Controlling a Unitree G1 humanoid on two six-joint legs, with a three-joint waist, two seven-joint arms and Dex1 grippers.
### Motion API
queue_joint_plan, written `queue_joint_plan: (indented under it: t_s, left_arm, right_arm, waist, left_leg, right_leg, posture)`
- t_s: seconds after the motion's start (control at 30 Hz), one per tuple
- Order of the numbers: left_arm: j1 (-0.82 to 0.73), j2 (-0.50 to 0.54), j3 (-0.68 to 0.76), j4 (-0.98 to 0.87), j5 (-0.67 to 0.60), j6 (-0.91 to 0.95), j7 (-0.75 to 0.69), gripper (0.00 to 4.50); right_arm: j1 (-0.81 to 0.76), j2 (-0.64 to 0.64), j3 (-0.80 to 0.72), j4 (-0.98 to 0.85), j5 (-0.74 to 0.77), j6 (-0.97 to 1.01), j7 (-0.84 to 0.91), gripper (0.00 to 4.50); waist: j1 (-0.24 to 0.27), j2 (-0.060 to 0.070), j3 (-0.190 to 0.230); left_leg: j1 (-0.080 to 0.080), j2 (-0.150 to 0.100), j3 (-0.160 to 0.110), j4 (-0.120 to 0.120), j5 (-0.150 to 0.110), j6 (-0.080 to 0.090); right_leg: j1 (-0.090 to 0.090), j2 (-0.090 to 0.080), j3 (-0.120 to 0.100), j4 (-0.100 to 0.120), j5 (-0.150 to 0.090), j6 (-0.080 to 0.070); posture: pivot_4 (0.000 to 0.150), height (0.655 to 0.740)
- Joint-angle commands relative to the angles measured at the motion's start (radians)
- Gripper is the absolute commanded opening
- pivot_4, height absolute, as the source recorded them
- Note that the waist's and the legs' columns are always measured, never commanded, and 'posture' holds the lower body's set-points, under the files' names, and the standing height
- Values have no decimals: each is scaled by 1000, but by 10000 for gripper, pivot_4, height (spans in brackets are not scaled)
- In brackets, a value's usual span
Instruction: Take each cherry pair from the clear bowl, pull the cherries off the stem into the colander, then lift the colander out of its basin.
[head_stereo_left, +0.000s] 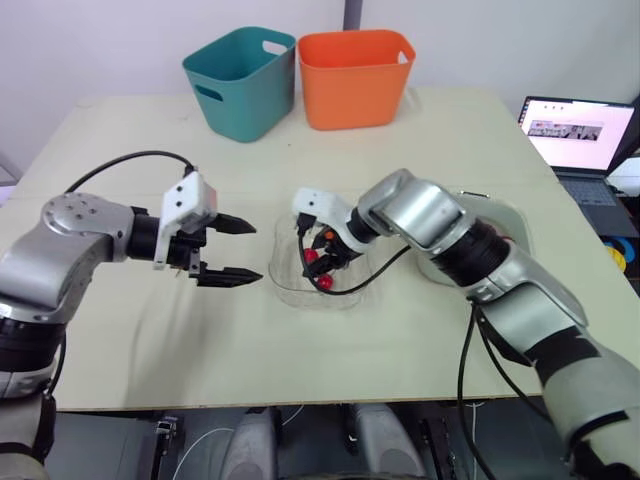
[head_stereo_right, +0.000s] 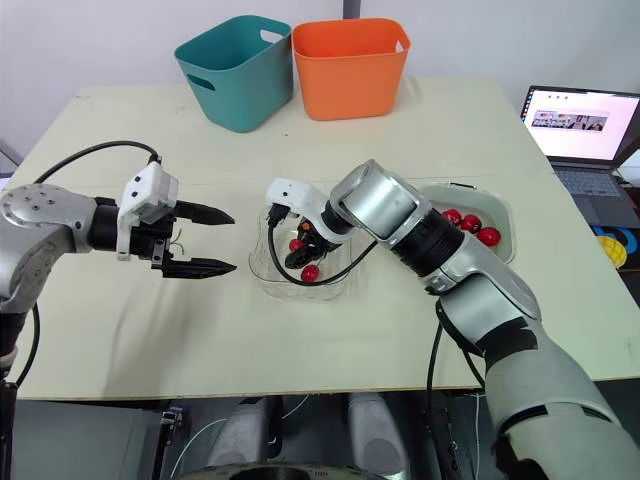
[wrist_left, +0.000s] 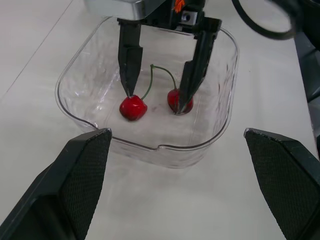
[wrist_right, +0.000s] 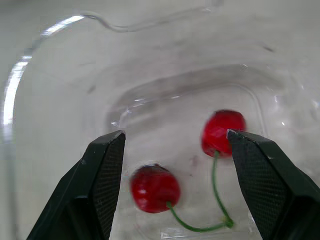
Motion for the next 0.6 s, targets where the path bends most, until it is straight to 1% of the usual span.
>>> queue_joint_plan:
  t_s: [0.03, 0.23, 0.33, 0.4, 0.5, 0.6]
  left_arm:
    - [-19, 1, 15, -2, 5, -15, 1, 45000]
    - [-26, -8, 7, 6, 12, -20, 2, 45000]
    - [-28, -14, 3, 11, 21, -26, -1, 45000]
    - [-30, -16, 2, 14, 26, -29, -4, 45000]
    - [-35, -23, -2, 19, 33, -37, -4, 45000]
    - [-30, -22, -1, 18, 42, -48, 0, 45000]
  right_arm:
    - [-29, -57, 24, -41, -58, -94, 50, 34964]
    - [-46, -104, 51, 11, -125, -115, 100, 34964]
    - [-53, -116, 64, 17, -126, -95, 158, 34964]
    - [-59, -108, 59, 27, -116, -70, 184, 34964]
    - [-86, -68, 69, 106, -124, -53, 211, 34964]
    - [-93, -58, 78, 115, -119, -53, 251, 34964]
  waist:
    - [0, 0, 0]
    - [-1, 0, 0]
    - [-1, 0, 0]
    - [-1, 0, 0]
    - [-1, 0, 0]
    - [0, 0, 0]
  left_leg:
    - [0, 0, 0, 0, 0, 0]
    - [0, 0, 0, 0, 0, 0]
    - [0, 0, 0, 0, 0, 0]
    - [0, 0, 0, 0, 0, 0]
    - [0, 0, 0, 0, 0, 0]
    - [0, 0, 0, 0, 0, 0]
  right_leg:
    - [0, 0, 0, 0, 0, 0]
    - [0, 0, 0, 0, 0, 0]
    - [0, 0, 0, 0, 0, 0]
    - [0, 0, 0, 0, 0, 0]
    - [0, 0, 0, 0, 0, -1]
    - [0, 0, 0, 0, 0, -1]
  posture:
    - [1500, 7400]
    - [1500, 7400]
    - [1500, 7400]
    - [1500, 7400]
    - [1500, 7400]
    - [1500, 7400]
